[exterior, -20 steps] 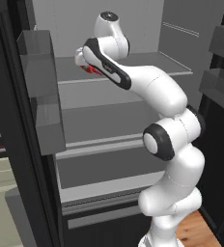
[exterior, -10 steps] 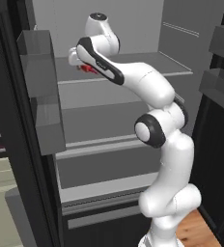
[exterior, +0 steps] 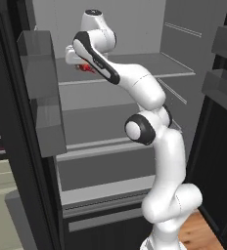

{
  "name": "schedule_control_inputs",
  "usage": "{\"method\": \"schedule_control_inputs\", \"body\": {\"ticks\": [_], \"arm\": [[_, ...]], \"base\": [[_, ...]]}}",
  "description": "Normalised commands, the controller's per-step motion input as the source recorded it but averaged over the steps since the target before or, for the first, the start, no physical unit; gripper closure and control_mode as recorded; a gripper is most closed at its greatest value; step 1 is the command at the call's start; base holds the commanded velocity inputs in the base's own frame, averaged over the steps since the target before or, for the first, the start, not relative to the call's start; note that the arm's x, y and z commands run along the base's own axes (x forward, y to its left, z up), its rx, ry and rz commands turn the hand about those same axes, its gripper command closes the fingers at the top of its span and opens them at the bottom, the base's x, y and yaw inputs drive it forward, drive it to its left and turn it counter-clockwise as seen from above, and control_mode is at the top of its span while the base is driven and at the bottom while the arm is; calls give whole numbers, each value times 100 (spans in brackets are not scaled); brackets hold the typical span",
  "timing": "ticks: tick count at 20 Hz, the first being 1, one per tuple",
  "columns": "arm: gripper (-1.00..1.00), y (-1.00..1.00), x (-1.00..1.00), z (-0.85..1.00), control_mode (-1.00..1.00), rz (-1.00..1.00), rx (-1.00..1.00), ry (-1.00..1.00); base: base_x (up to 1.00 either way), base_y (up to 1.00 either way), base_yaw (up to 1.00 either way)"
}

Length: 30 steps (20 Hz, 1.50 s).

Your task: Gather the carrot and sweet potato from the fridge and place them on a tray on the dining counter. Then gather the fishs from the fridge and place them on the other tray.

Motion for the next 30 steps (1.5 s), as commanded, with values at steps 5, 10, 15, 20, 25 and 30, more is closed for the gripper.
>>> {"method": "schedule_control_inputs", "body": {"ticks": [5, 10, 15, 20, 25, 30], "arm": [[100, -4, -39, 0, -100, 0, -1, -13], [100, -20, -80, -9, -100, 0, -1, -18], [100, -41, -91, -56, -100, -2, 0, -10], [100, -50, -96, -43, -100, -4, 1, -9], [100, -53, -100, -15, -100, -7, 3, -11], [100, -63, -100, -20, -100, -6, 5, -16]], "base": [[0, 0, 0], [0, 0, 0], [0, 0, 0], [0, 0, 0], [0, 0, 0], [0, 0, 0]]}}
